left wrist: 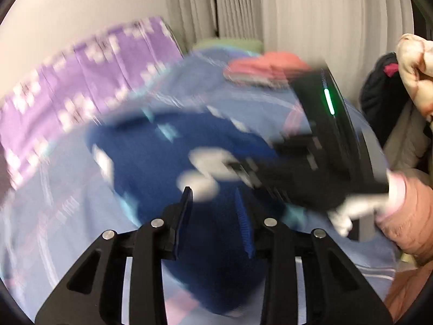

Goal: Fold small clothes

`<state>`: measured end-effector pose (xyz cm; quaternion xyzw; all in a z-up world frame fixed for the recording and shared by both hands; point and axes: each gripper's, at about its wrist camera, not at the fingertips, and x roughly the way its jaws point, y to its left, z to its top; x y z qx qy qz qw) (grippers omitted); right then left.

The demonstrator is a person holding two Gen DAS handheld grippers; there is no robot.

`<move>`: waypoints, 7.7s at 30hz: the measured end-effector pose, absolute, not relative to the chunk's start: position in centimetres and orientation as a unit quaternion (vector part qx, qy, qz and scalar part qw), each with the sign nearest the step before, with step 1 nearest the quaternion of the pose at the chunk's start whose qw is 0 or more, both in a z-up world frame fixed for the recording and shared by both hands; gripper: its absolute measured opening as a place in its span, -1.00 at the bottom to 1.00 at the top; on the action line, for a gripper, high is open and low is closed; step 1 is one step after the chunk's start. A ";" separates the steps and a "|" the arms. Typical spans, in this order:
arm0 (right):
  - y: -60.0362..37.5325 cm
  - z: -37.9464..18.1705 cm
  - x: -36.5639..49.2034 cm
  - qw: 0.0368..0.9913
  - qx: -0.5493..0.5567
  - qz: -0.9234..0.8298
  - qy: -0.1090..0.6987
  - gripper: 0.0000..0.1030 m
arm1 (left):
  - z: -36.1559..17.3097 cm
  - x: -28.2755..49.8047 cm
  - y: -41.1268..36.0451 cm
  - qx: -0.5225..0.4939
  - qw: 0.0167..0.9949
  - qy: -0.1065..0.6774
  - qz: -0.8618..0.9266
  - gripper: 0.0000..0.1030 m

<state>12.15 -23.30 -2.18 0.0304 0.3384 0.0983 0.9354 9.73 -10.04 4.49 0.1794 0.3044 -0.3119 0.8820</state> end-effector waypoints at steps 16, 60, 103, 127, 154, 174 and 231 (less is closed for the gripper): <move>-24.4 -2.8 12.4 0.929 0.060 0.129 0.342 -0.57 | -3.0 29.6 -11.2 0.138 0.878 0.397 -0.230 -0.38; -23.4 -1.1 23.1 0.904 0.060 0.129 0.403 -0.15 | 2.2 19.7 -6.7 0.077 0.903 0.344 -0.245 0.17; -27.2 -7.7 7.9 0.725 0.534 0.063 0.431 0.96 | -1.7 17.6 -7.8 0.102 0.906 0.352 -0.212 0.16; -27.1 -8.2 9.8 0.749 0.524 0.021 0.405 0.96 | -1.6 24.9 -1.6 -0.036 0.898 0.385 -0.210 0.95; -25.2 2.7 13.9 0.883 0.283 0.139 0.347 0.13 | 5.9 28.3 2.0 -0.094 0.926 0.272 -0.243 0.05; -9.4 4.6 47.0 0.887 0.089 0.218 0.397 0.10 | 3.9 43.5 17.3 -0.129 0.956 0.264 0.022 0.10; -16.1 8.9 3.1 0.963 0.025 0.112 0.245 0.96 | 7.1 0.7 0.6 0.006 0.968 0.250 0.010 0.97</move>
